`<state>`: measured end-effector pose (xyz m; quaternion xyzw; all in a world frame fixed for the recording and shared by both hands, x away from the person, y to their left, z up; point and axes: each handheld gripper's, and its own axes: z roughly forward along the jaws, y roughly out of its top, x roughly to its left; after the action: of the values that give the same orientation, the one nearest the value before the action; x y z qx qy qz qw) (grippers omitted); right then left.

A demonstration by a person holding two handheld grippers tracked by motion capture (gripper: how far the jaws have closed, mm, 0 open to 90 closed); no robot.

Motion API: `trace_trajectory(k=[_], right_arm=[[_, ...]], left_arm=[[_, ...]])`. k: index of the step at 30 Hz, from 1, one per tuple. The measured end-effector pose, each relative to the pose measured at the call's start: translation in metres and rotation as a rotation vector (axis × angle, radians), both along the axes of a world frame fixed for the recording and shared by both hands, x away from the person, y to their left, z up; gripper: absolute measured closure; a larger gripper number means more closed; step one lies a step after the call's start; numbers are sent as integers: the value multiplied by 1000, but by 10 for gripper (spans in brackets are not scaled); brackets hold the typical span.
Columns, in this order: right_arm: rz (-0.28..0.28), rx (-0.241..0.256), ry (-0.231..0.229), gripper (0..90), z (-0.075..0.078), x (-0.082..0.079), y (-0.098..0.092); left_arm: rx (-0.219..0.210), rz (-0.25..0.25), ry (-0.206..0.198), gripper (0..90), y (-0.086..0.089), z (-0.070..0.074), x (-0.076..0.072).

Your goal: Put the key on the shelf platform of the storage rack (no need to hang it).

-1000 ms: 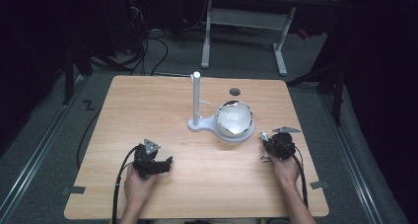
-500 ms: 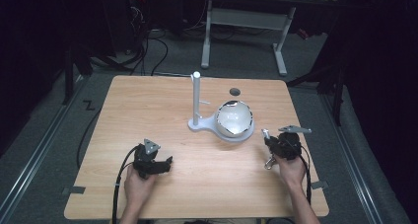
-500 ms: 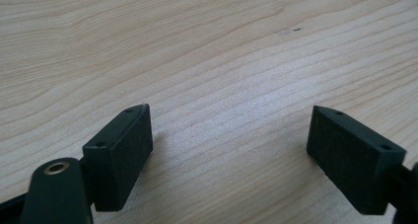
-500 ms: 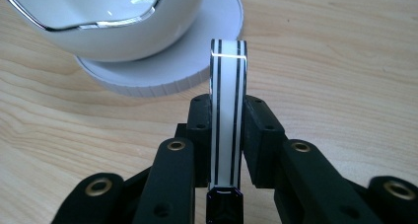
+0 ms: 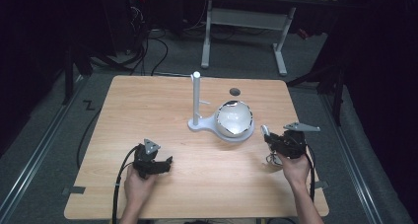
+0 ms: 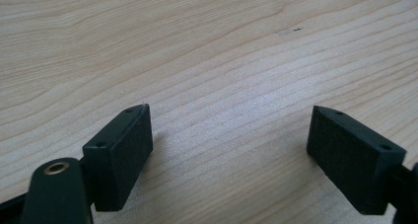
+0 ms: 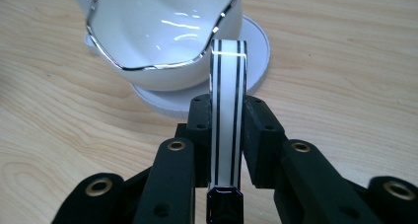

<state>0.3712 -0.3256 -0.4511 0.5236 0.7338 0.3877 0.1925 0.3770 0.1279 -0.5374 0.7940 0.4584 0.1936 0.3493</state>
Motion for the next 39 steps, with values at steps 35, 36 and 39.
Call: trace_trajectory(k=[35, 36, 39], right_arm=[[159, 36, -117, 759, 68, 9, 37], [159, 36, -118, 759, 70, 11, 38], [162, 44, -126, 759, 76, 15, 41]], left_arm=[[-1, -1, -1, 179, 0, 0, 0], [-1, -1, -1, 179, 0, 0, 0], [-1, -1, -1, 179, 0, 0, 0]])
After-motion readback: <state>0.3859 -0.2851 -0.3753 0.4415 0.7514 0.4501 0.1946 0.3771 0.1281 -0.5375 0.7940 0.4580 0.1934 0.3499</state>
